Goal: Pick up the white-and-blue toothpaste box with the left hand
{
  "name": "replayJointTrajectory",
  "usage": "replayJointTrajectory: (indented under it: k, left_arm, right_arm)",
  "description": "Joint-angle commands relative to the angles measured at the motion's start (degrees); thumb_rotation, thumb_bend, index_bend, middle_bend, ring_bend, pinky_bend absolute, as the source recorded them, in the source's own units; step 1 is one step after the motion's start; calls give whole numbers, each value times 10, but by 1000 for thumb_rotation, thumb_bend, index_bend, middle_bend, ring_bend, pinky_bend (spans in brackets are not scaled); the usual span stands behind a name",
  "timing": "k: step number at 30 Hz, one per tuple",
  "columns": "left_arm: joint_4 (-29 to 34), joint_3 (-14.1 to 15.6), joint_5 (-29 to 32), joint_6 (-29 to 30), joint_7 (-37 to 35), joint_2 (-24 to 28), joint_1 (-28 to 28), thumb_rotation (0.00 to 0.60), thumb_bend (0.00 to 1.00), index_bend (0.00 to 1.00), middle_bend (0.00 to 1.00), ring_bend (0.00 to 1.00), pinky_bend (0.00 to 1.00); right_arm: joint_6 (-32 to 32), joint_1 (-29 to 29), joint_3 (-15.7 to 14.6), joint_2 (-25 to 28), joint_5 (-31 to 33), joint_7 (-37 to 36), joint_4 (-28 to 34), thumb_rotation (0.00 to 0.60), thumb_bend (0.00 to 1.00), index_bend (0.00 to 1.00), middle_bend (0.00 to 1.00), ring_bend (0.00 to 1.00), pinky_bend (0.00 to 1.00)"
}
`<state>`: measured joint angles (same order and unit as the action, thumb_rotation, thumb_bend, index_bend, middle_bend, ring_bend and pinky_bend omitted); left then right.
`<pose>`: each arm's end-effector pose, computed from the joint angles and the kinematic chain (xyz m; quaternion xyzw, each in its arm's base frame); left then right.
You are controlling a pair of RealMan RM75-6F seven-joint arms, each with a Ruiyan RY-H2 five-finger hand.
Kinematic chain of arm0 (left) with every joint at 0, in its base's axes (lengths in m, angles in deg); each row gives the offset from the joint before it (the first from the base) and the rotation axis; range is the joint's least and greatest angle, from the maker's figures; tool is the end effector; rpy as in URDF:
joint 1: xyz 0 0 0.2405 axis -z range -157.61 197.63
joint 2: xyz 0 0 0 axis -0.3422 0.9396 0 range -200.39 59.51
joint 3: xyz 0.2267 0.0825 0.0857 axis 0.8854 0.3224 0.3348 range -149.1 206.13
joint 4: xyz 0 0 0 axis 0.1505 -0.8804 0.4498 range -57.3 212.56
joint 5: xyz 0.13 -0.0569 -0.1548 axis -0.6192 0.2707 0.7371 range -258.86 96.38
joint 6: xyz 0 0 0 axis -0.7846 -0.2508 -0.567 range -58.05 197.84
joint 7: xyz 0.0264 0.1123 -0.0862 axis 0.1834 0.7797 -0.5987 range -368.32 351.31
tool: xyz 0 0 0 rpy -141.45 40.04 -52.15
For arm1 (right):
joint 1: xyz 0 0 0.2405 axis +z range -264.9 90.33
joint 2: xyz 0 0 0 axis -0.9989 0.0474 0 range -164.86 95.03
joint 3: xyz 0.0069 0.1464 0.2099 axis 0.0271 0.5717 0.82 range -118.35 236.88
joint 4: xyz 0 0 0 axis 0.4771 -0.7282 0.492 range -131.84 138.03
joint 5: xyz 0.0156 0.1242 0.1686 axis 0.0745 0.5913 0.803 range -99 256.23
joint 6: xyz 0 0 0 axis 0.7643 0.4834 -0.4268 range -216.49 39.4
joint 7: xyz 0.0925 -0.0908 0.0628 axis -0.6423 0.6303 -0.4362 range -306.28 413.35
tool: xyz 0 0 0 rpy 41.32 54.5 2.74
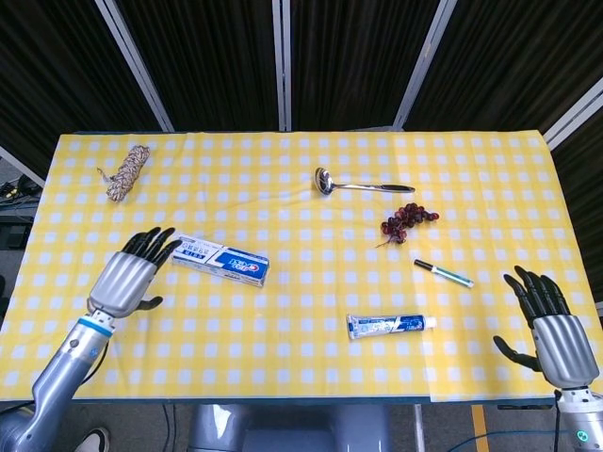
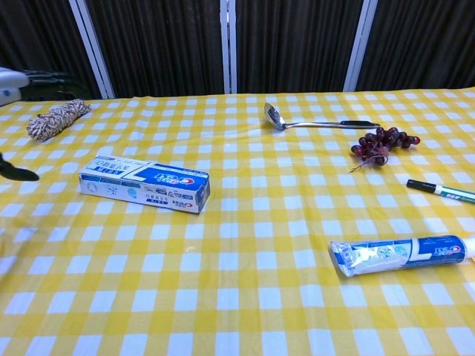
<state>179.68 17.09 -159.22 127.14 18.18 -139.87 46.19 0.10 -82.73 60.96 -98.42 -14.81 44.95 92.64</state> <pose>-0.1904 0.2862 0.0767 -0.7653 -0.2955 -0.3318 0.4657 -0.3033 -0.1745 0.1645 0.6066 -0.3779 0.4464 0.5384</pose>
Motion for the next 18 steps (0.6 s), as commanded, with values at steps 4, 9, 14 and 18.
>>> replayJointTrajectory:
  k: [4, 9, 14, 18]
  left_arm:
    - [-2, -33, 112, -95, 59, -25, 91, 600, 14, 109, 0, 52, 160]
    - [-32, -34, 186, -119, 113, -59, 145, 600, 15, 128, 4, 63, 164]
    - [-69, -26, 262, -130, 159, -97, 191, 600, 21, 149, 22, 84, 184]
    - [-111, -14, 337, -128, 198, -133, 229, 600, 24, 149, 22, 84, 184]
  right_arm:
    - [-7, 3, 4, 4, 10, -21, -6, 600, 117, 64, 0, 0, 0]
    - [-10, 4, 5, 7, 14, -35, -8, 600, 116, 64, 0, 0, 0]
    - [-13, 5, 6, 10, 19, -50, -11, 600, 117, 67, 0, 0, 0]
    - [-15, 5, 7, 13, 22, -62, -12, 600, 117, 76, 0, 0, 0]
